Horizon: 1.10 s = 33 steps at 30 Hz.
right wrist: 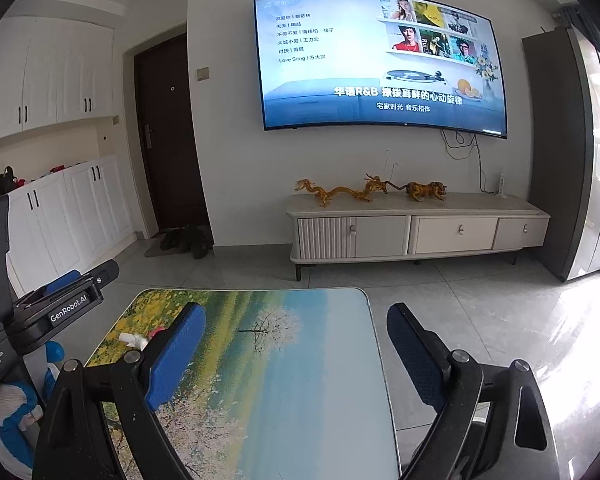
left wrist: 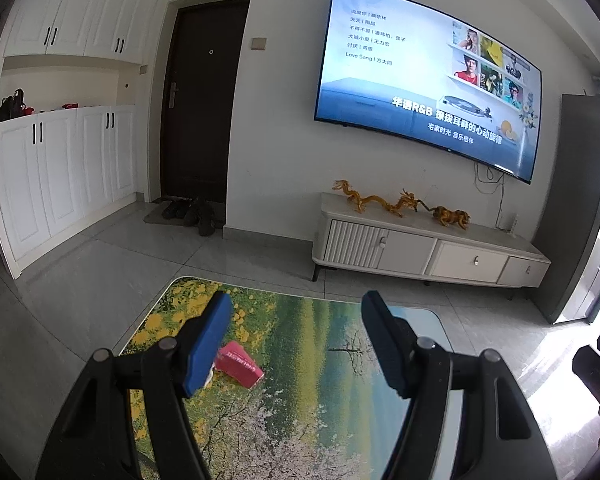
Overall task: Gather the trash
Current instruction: 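Return both tools to the table toward the pink box and tissue, then grasp the white tissue with the left tool while the right tool grasps the pink box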
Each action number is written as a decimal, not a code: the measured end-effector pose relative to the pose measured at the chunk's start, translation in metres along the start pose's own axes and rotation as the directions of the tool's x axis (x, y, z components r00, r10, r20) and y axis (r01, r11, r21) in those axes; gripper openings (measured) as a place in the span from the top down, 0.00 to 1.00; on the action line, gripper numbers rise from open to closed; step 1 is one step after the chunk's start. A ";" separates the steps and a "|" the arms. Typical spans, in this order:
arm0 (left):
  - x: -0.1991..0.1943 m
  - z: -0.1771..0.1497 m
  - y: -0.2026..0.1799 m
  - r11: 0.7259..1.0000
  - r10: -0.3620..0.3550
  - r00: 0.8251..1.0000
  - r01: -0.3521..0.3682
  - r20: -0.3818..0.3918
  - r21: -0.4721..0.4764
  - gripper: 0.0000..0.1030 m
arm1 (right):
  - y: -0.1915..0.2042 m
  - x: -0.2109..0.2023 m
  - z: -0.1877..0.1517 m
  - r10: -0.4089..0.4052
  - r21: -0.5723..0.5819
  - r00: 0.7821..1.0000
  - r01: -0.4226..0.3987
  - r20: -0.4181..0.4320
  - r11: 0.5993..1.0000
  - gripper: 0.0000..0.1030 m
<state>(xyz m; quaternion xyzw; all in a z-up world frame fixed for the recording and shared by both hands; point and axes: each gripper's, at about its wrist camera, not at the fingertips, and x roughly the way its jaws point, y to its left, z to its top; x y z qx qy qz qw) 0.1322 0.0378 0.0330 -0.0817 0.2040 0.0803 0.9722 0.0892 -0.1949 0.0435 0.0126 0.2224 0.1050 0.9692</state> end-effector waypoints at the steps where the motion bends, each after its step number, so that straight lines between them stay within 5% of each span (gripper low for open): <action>1: 0.001 0.003 0.001 1.000 0.002 1.000 -0.002 0.002 -0.002 0.36 | 0.002 0.001 0.003 0.004 -0.004 1.000 -0.004 0.003 1.000 0.11; 14: 0.034 0.020 0.008 1.000 0.021 0.999 -0.020 -0.035 0.021 0.36 | 0.031 0.024 0.045 0.093 -0.037 0.995 -0.092 0.030 0.995 0.11; 21: 0.096 0.040 0.032 0.997 0.073 0.987 -0.070 -0.145 0.026 0.36 | 0.045 0.058 0.062 0.126 -0.049 0.992 -0.125 0.017 0.991 0.11; 28: 0.176 -0.004 0.101 0.983 0.108 0.920 -0.154 -0.376 -0.097 0.36 | 0.068 0.129 0.033 0.203 -0.047 0.971 -0.210 -0.123 0.977 0.11; 33: 0.206 -0.039 0.138 0.965 0.111 0.873 -0.210 -0.475 -0.160 0.36 | 0.096 0.183 -0.006 0.272 -0.053 0.928 -0.295 -0.256 0.954 0.13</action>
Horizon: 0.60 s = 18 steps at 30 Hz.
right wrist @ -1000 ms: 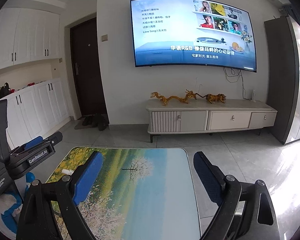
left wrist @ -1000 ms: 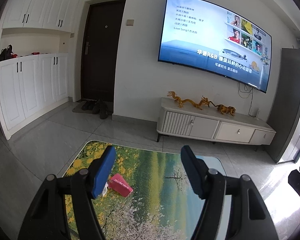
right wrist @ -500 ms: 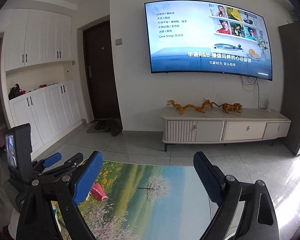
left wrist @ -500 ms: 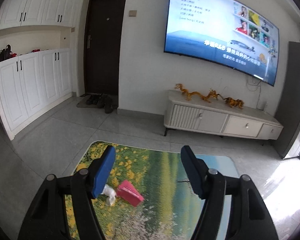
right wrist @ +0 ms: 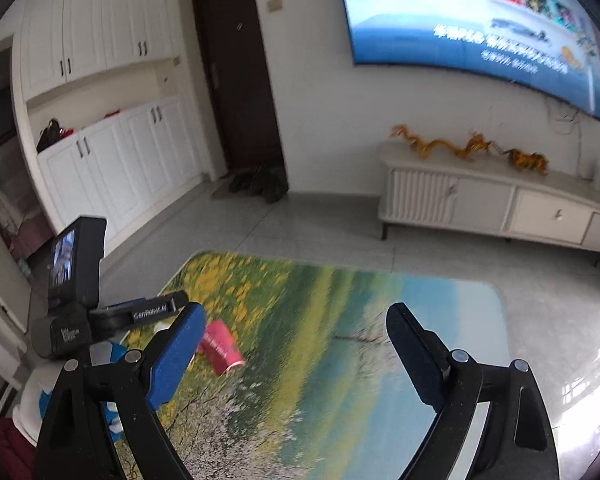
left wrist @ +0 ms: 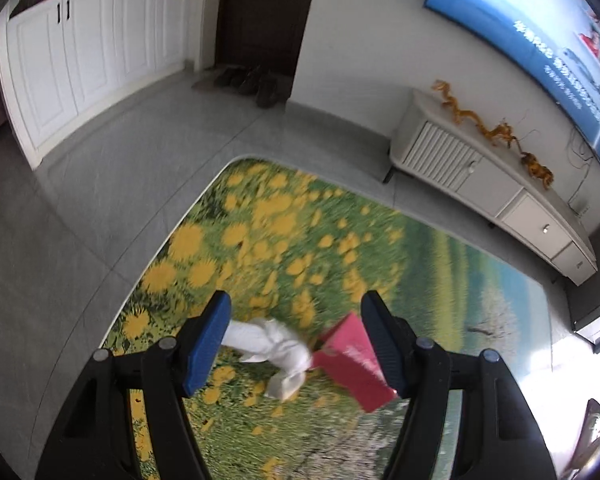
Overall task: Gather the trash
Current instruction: 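Grasp the white tissue with the left tool while the right tool grasps the pink box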
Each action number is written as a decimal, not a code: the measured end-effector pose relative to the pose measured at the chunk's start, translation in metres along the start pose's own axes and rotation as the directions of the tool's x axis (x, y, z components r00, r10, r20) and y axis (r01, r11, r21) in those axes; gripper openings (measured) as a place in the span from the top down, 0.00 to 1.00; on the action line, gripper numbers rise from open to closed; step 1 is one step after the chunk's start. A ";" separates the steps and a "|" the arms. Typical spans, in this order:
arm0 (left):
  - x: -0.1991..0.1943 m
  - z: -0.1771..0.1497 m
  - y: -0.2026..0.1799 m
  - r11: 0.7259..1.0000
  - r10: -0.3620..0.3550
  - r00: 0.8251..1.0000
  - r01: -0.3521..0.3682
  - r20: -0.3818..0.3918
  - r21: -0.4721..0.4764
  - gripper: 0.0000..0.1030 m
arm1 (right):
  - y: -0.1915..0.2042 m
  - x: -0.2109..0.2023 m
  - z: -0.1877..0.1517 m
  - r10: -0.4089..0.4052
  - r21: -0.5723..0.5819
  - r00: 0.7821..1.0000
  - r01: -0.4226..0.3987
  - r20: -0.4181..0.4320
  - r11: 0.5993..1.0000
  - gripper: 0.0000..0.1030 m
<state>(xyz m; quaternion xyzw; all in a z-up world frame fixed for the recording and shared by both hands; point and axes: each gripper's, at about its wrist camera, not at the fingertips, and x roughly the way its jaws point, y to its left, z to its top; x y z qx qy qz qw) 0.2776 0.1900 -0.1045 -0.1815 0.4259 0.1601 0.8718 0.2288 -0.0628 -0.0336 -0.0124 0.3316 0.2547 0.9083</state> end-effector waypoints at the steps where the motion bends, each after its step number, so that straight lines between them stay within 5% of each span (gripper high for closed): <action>1: 0.007 -0.002 0.003 1.000 0.004 1.000 -0.004 -0.017 -0.003 0.36 | 0.002 0.013 -0.004 0.020 0.000 1.000 -0.020 -0.025 1.000 0.14; 5: 0.029 -0.009 0.014 0.999 0.006 0.997 -0.009 -0.072 -0.036 0.38 | 0.007 0.050 -0.013 0.076 0.015 0.992 -0.075 -0.098 0.997 0.18; 18: 0.060 -0.013 0.035 0.989 -0.076 0.985 0.056 -0.154 -0.135 0.71 | 0.049 0.135 -0.036 0.170 -0.103 0.949 -0.203 -0.265 0.974 0.25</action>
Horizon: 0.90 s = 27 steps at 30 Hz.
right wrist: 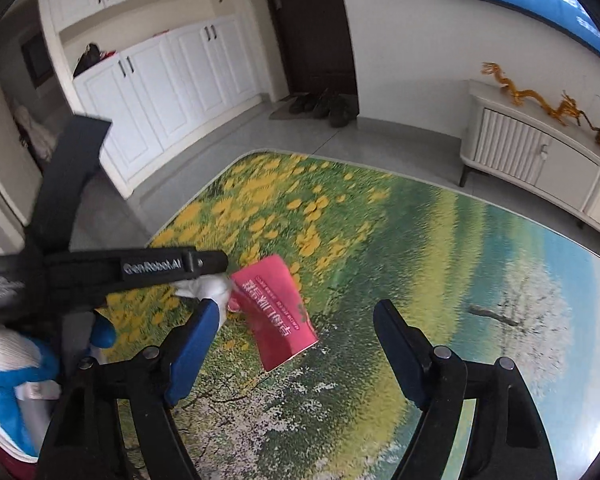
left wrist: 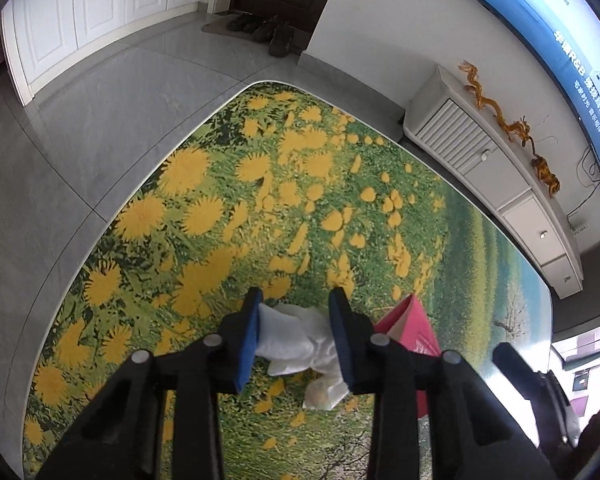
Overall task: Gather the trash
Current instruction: 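Grasp the white tissue with the left tool while the right tool grasps the pink box, then carry the tissue and pink box over the bin and open both tools to drop them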
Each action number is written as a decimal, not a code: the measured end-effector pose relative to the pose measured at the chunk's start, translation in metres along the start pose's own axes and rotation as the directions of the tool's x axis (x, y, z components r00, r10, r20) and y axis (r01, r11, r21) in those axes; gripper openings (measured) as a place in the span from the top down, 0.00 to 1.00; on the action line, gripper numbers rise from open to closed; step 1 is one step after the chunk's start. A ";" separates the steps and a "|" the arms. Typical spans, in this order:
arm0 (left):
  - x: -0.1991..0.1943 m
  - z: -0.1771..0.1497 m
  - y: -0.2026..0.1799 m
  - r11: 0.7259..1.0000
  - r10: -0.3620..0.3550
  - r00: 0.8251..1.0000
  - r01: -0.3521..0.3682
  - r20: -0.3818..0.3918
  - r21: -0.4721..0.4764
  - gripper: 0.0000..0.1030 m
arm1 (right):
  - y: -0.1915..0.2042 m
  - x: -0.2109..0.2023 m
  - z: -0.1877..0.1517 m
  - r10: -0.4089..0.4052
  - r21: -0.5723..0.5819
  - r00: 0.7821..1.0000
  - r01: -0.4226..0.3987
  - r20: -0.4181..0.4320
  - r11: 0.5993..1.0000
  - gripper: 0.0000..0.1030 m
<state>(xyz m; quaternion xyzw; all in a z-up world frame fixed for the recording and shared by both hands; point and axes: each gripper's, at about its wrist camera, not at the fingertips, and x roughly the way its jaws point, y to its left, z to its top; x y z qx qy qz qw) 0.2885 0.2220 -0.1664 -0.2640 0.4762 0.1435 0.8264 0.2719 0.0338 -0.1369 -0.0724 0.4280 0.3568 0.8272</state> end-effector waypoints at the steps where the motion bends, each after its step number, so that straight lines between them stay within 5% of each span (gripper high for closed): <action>1: 0.000 0.000 0.001 1.000 -0.005 1.000 0.005 0.000 -0.006 0.75 | 0.001 0.005 -0.001 0.004 -0.011 1.000 -0.004 -0.012 1.000 0.27; 6: 0.004 0.000 0.003 1.000 -0.016 1.000 0.016 0.006 -0.024 0.90 | 0.002 0.032 -0.003 0.017 -0.048 0.997 -0.021 -0.075 0.999 0.39; 10: 0.005 0.000 0.006 0.999 -0.032 0.999 0.032 0.012 -0.040 0.95 | -0.003 0.037 -0.005 0.045 -0.034 0.995 -0.048 -0.088 0.998 0.68; 17: -0.020 -0.010 -0.007 0.996 -0.085 0.995 0.087 0.060 -0.033 0.96 | -0.011 0.008 -0.016 0.021 0.003 0.999 -0.021 -0.043 1.000 0.72; 27: -0.087 -0.057 -0.065 0.975 -0.219 0.967 0.210 0.131 0.078 0.96 | -0.035 -0.119 -0.057 -0.090 0.136 0.989 0.073 0.118 0.988 0.72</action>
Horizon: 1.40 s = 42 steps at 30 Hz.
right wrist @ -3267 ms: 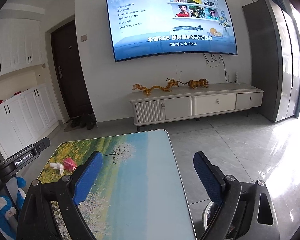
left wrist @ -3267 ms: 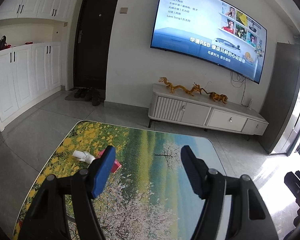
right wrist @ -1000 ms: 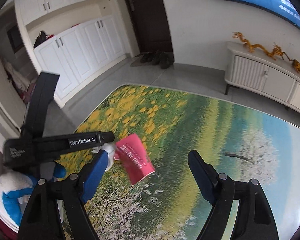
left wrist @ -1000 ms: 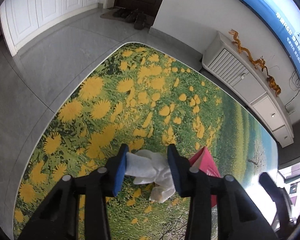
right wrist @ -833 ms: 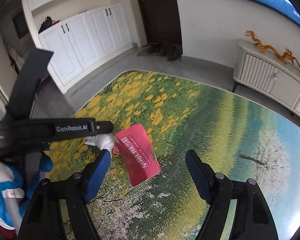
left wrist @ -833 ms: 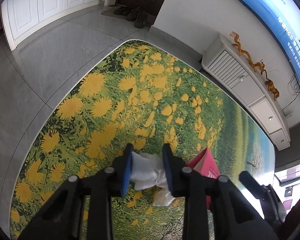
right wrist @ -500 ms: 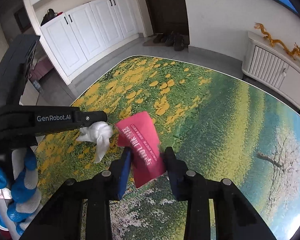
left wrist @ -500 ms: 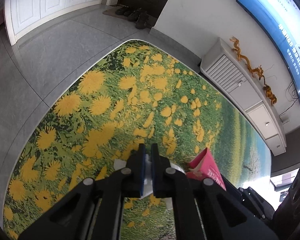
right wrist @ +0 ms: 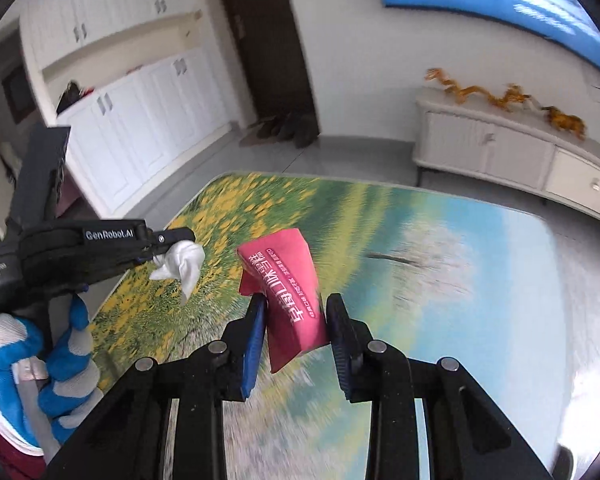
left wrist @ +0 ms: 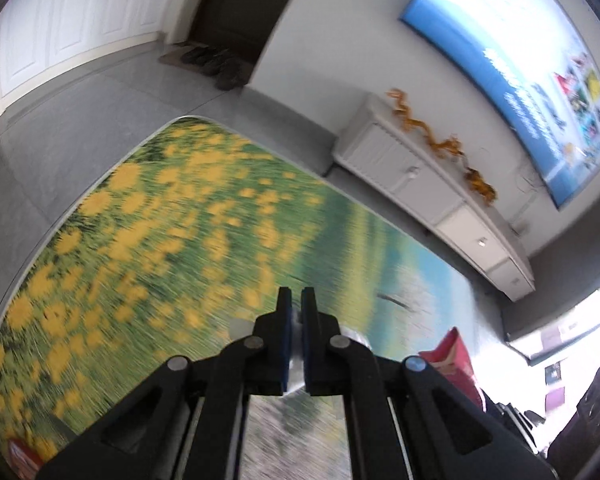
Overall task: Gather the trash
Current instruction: 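Carry the tissue and pink box over the bin and open both tools to drop them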
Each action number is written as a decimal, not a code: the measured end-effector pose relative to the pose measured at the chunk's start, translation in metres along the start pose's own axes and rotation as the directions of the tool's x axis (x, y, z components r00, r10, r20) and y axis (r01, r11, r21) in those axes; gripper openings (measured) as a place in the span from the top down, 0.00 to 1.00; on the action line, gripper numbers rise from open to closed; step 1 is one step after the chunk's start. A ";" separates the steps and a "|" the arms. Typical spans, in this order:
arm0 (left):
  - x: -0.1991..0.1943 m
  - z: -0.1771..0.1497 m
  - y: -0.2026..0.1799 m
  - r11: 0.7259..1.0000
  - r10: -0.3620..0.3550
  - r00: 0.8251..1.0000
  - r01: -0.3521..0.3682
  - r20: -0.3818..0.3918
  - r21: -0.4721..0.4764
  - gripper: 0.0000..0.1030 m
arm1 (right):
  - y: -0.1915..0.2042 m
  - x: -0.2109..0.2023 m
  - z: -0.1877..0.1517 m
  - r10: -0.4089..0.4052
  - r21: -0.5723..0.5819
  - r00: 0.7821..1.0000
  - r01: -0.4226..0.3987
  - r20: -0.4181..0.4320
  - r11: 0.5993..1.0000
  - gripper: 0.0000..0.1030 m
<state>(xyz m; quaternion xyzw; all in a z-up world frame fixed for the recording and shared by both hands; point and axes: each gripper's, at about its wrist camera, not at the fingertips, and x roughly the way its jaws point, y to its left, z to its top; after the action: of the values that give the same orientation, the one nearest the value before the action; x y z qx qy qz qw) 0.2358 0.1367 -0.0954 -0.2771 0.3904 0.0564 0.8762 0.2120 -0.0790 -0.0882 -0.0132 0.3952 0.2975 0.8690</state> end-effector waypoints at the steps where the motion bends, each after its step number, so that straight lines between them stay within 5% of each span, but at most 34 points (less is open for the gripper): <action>1: -0.006 -0.005 -0.009 1.000 -0.015 1.000 0.015 0.005 0.017 0.96 | -0.004 -0.015 -0.004 -0.017 0.016 1.000 0.017 0.012 1.000 0.72; 19: -0.100 -0.085 -0.136 0.915 -0.294 0.956 0.285 -0.012 0.287 0.96 | -0.062 -0.192 -0.064 -0.272 0.307 0.938 0.200 0.216 0.930 0.72; 29: -0.126 -0.109 -0.176 0.861 -0.375 0.925 0.370 -0.056 0.349 0.96 | -0.075 -0.239 -0.081 -0.373 0.374 0.892 0.265 0.256 0.889 0.72; 42: -0.101 -0.151 -0.252 0.795 -0.383 0.907 0.419 -0.174 0.438 0.96 | -0.130 -0.276 -0.125 -0.467 0.520 0.856 0.302 0.222 0.799 0.72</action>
<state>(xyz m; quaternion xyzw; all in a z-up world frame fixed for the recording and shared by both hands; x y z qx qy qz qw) 0.1471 -0.1434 0.0059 -0.1367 0.3579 -0.2366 0.8929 0.0553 -0.3578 -0.0098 0.1664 0.2881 0.0057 0.9430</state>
